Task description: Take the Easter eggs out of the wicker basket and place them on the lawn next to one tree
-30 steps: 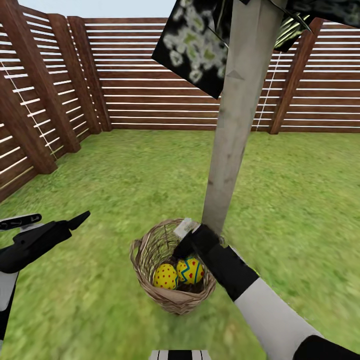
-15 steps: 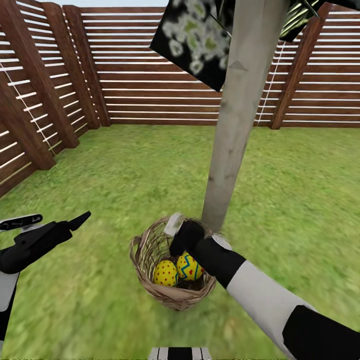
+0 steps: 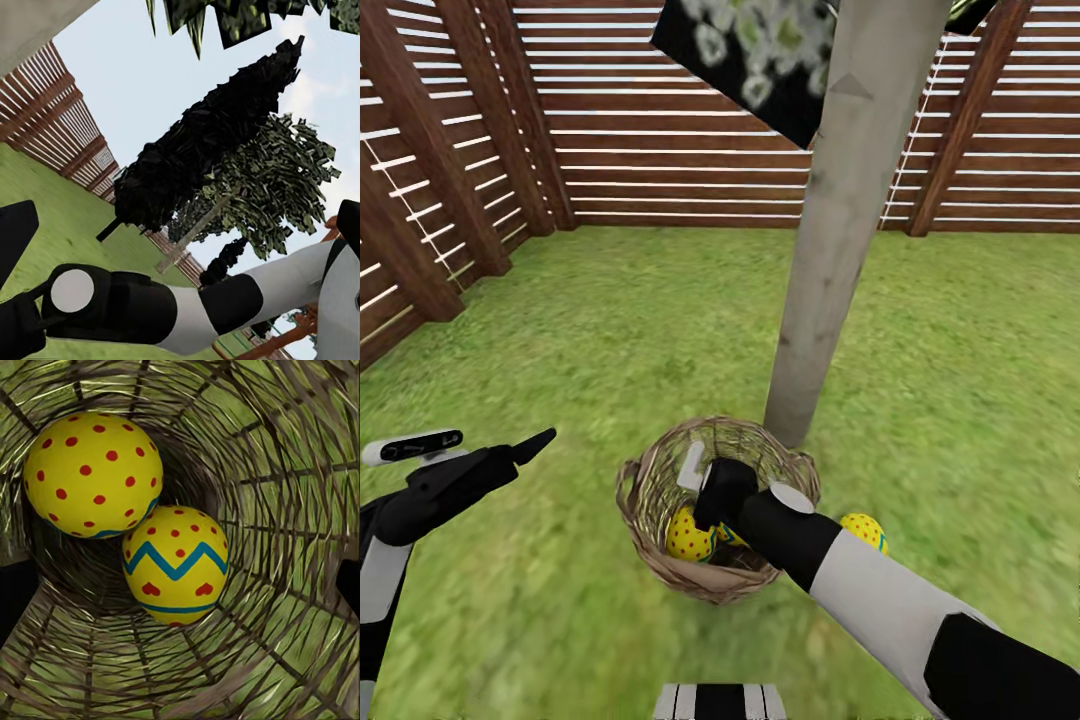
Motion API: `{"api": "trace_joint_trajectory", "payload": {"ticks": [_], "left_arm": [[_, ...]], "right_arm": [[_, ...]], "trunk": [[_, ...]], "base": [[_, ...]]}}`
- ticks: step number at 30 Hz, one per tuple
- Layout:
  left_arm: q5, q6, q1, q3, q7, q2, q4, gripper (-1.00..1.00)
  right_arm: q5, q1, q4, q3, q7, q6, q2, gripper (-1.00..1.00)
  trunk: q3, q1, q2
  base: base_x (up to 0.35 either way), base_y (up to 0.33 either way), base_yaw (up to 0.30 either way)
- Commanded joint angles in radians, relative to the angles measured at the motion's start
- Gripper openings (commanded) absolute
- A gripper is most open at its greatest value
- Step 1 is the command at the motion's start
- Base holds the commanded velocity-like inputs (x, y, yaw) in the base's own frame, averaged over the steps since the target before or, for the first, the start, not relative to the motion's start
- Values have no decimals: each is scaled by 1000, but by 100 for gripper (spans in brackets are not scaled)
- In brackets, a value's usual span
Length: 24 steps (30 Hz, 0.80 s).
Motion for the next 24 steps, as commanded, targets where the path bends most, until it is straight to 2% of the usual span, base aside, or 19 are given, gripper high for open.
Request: {"api": "trace_joint_trajectory", "payload": {"ticks": [1, 4, 5, 8, 16, 19, 24], "left_arm": [[0, 10, 0, 0, -4, 1, 0, 100], [0, 11, 0, 0, -4, 1, 0, 100], [0, 11, 0, 0, -4, -1, -1, 100], [0, 11, 0, 0, -4, -2, -1, 100], [0, 12, 0, 0, -4, -2, -2, 100], [0, 11, -1, 0, -4, -1, -1, 100], [3, 11, 0, 0, -4, -1, 1, 100]], "right_arm": [[10, -2, 24, 0, 9, -21, 1, 100], [7, -17, 144, -5, 8, -127, 2, 100], [4, -44, 228, -6, 8, -180, 8, 100], [-2, -90, 332, -7, 8, -255, 22, 100], [-12, -102, 344, -8, 9, -298, 25, 100], [-21, -101, 340, -11, 10, -340, 23, 100], [-23, -101, 341, -11, 8, -358, 20, 100]], "trunk": [[-5, 0, -1], [-16, 2, -1], [-20, 2, -2], [-32, 3, -2], [-63, 7, -4], [-63, 7, -4], [-63, 7, -4]], "base": [[0, 0, 0], [0, 0, 0], [0, 0, 0], [0, 0, 0], [0, 0, 0], [0, 0, 0], [0, 0, 0]]}}
